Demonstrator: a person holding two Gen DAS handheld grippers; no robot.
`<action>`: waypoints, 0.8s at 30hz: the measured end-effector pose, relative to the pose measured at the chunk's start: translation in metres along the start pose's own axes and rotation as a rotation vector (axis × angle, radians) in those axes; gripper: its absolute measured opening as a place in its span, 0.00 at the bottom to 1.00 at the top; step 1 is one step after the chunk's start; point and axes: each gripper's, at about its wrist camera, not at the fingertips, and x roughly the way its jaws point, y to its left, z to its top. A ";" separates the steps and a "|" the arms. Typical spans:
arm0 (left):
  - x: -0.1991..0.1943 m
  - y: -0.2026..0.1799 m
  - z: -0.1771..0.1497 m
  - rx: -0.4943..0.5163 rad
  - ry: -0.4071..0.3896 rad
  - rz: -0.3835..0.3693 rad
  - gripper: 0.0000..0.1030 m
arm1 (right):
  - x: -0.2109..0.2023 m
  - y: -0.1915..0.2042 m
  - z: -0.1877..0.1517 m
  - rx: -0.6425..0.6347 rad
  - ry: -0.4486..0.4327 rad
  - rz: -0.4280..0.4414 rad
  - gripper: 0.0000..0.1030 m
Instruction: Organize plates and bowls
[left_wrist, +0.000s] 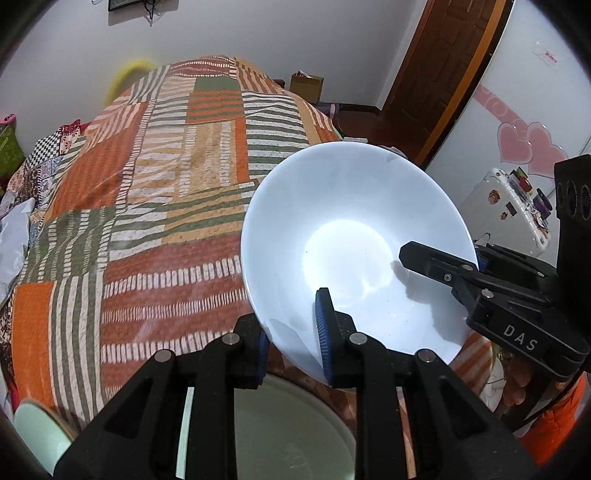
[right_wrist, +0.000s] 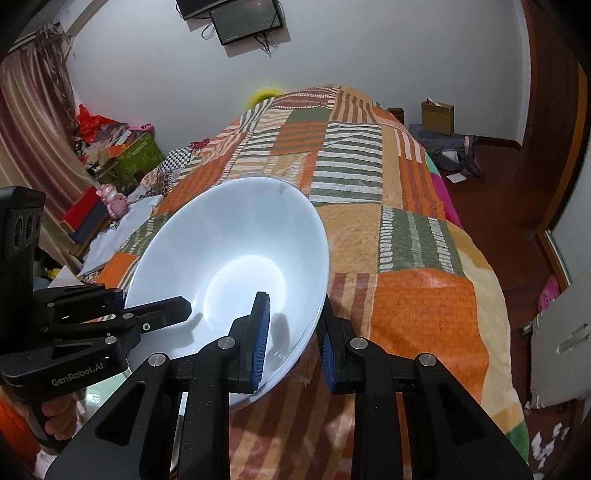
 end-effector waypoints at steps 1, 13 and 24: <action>-0.005 0.000 -0.004 -0.001 -0.004 0.000 0.22 | -0.002 0.002 -0.002 0.000 -0.001 0.000 0.22; -0.049 0.016 -0.041 -0.040 -0.038 0.006 0.22 | -0.016 0.042 -0.017 -0.029 -0.013 0.026 0.22; -0.093 0.054 -0.077 -0.104 -0.082 0.053 0.22 | -0.012 0.092 -0.029 -0.087 -0.005 0.079 0.22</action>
